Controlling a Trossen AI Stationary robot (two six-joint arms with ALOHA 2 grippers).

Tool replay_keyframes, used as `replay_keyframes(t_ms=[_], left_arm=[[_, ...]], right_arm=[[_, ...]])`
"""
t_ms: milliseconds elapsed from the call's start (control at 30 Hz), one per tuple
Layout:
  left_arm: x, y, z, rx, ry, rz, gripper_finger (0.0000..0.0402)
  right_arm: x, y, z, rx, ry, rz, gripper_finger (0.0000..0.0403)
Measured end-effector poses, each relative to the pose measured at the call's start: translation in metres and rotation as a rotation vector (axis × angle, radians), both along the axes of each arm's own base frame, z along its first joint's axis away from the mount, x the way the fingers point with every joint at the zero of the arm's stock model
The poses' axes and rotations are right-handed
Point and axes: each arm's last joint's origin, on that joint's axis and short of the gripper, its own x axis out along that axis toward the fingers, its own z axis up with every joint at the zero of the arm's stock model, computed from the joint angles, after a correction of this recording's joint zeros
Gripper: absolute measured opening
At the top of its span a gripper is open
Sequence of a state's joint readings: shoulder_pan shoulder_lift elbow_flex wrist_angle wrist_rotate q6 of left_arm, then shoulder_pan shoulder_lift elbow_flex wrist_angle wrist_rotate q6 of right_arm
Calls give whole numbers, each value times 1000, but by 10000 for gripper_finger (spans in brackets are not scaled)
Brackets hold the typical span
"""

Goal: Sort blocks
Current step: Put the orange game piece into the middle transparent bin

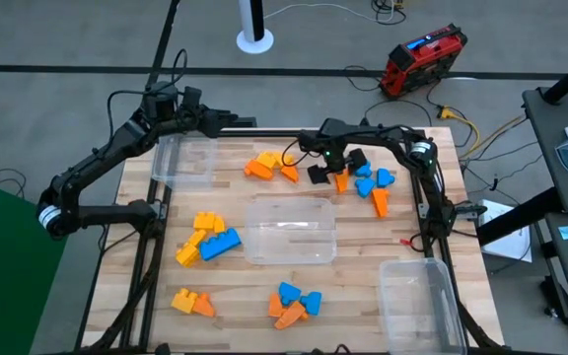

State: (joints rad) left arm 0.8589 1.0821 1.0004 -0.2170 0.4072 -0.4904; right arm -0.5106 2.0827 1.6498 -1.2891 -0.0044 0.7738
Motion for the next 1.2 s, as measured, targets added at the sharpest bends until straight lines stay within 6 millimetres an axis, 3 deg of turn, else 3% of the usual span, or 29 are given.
replay_keyframes(t_ms=[633,800,1067,1200], left_arm=[[0,0,0,0,0,1,233],[0,0,0,0,0,1,233],[0,0,0,-6,-3,2,233],[0,0,0,-7,-4,1,233]], right_arm=[[3,-2,-17,-44,-77,7,338],[3,-2,-21,-42,-87,21,295],[4,-2,-25,-41,-107,32,168],[3,-2,-24,-45,-106,41,159]])
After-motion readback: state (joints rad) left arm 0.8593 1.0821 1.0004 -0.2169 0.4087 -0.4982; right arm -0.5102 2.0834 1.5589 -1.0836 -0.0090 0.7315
